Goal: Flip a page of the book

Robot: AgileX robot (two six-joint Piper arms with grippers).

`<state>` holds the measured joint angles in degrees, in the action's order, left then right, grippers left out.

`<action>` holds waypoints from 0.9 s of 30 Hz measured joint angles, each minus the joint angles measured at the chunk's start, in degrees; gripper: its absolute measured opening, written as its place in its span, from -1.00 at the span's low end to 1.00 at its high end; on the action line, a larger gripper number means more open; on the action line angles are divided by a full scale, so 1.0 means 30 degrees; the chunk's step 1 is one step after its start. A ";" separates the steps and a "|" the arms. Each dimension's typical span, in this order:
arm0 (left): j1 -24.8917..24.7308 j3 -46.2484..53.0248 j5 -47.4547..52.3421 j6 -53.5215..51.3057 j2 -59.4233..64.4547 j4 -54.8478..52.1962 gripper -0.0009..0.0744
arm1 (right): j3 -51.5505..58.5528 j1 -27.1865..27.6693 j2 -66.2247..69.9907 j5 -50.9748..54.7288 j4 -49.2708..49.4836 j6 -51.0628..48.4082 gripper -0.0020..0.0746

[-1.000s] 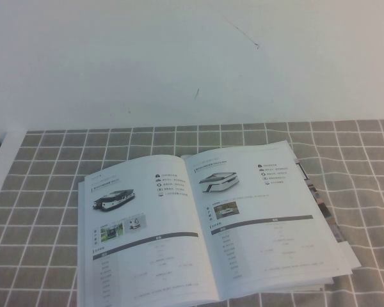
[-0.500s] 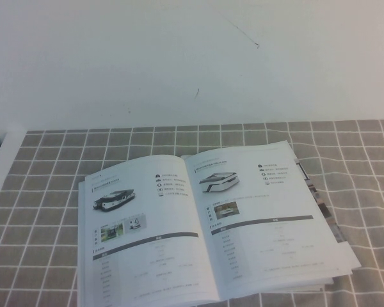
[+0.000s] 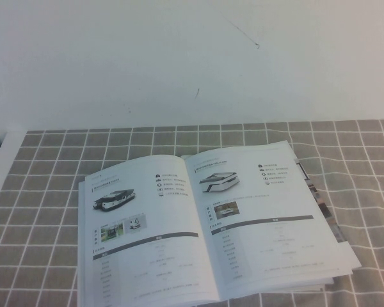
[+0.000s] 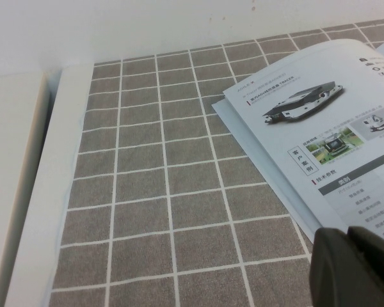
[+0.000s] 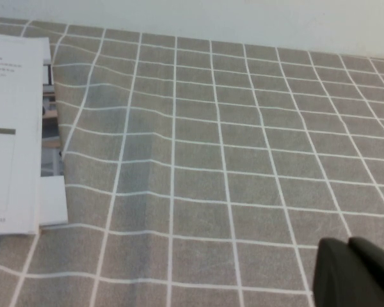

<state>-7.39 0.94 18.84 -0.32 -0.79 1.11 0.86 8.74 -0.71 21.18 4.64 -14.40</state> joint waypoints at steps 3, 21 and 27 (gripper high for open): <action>0.0000 0.0000 0.0000 0.0000 0.0000 0.0000 -0.99 | 0.0000 0.0000 0.0000 -0.0033 0.0000 -0.0265 -0.95; -0.0031 0.0000 0.0000 0.0000 0.0000 0.0000 -0.99 | 0.0043 -0.1940 0.0000 -0.0261 -0.0077 -0.0933 -0.95; -0.0031 0.0000 0.0000 0.0000 0.0000 0.0000 -0.99 | 0.0043 -0.1940 0.0000 -0.0261 -0.0077 -0.0933 -0.95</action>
<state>-7.49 0.94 18.84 -0.32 -0.79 1.11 0.99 2.92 -0.71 20.40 4.41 -17.19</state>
